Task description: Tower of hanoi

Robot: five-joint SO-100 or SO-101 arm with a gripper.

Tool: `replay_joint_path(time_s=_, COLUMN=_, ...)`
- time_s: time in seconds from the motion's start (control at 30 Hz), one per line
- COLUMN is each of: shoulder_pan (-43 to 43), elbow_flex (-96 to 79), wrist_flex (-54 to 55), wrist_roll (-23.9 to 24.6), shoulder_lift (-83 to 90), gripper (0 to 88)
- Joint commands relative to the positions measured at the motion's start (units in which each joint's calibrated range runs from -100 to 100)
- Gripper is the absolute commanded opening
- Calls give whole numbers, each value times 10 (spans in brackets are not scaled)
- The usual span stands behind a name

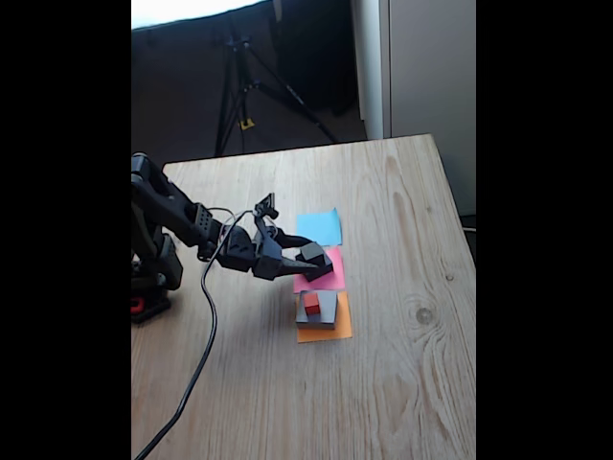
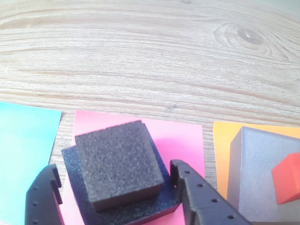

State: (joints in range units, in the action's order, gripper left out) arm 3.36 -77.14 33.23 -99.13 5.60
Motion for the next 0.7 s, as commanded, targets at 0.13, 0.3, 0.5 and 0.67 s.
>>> replay_joint_path(time_s=0.13, shoulder_pan=-1, elbow_flex=-3, wrist_flex=6, wrist_roll=-9, shoulder_lift=36, gripper=302)
replay_joint_path(time_s=0.3, shoulder_pan=-4, elbow_flex=-4, wrist_flex=6, wrist_roll=-9, shoulder_lift=49, gripper=322)
replay_joint_path(time_s=0.5, shoulder_pan=-9, elbow_flex=16, wrist_flex=-40, wrist_roll=-9, shoulder_lift=92, gripper=327)
replay_joint_path(time_s=0.67, shoulder_pan=-14, elbow_flex=60, wrist_flex=-142, wrist_roll=-9, shoulder_lift=149, gripper=296)
